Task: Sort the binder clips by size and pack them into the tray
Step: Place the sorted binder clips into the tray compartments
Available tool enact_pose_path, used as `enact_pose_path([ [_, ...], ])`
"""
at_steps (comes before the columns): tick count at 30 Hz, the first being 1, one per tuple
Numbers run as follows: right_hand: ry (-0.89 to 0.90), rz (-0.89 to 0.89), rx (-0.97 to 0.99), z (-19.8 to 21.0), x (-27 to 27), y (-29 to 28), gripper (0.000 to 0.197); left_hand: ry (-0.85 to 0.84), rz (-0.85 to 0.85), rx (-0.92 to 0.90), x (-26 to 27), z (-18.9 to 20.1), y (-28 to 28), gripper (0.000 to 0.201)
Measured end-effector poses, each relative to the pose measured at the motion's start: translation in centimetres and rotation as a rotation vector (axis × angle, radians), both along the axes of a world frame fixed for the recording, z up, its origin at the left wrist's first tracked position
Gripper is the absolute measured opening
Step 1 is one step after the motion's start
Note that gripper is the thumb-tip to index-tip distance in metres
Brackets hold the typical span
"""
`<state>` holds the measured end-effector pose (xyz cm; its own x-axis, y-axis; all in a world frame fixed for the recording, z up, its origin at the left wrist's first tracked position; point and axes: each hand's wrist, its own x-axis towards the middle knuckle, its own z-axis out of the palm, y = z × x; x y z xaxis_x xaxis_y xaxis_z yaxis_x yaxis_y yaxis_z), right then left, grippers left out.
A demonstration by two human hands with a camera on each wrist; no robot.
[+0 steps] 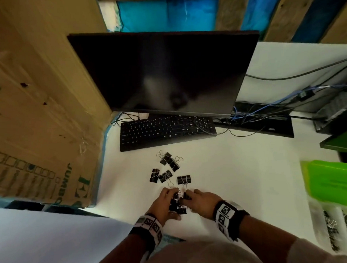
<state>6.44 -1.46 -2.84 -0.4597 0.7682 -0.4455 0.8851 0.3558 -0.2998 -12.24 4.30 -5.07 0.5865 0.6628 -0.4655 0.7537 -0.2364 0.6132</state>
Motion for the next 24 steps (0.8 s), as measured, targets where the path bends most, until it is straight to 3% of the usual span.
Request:
enact_pose_path([
  [5, 0.007, -0.073, 0.017, 0.9, 2.5, -1.1, 0.038, -0.031, -0.156, -0.024, 3.9, -0.3, 0.0, 0.088],
  [10, 0.019, -0.224, -0.005, 1.6, 5.6, -2.6, 0.037, -0.007, -0.27, 0.081, 7.1, -0.3, -0.4, 0.06],
  [16, 0.042, -0.341, -0.025, 0.6, 7.6, -4.6, 0.032, -0.01, -0.385, 0.096, 9.6, -0.4, -0.8, 0.047],
  [20, 0.039, -0.419, -0.013, 0.1, 8.3, -5.2, 0.029, -0.07, -0.38, 0.079, 10.7, -0.6, -1.4, 0.05],
  [24, 0.072, -0.49, -0.008, 0.0, 9.5, -5.7, 0.023, -0.104, -0.364, 0.043, 11.7, -0.2, -2.2, 0.072],
])
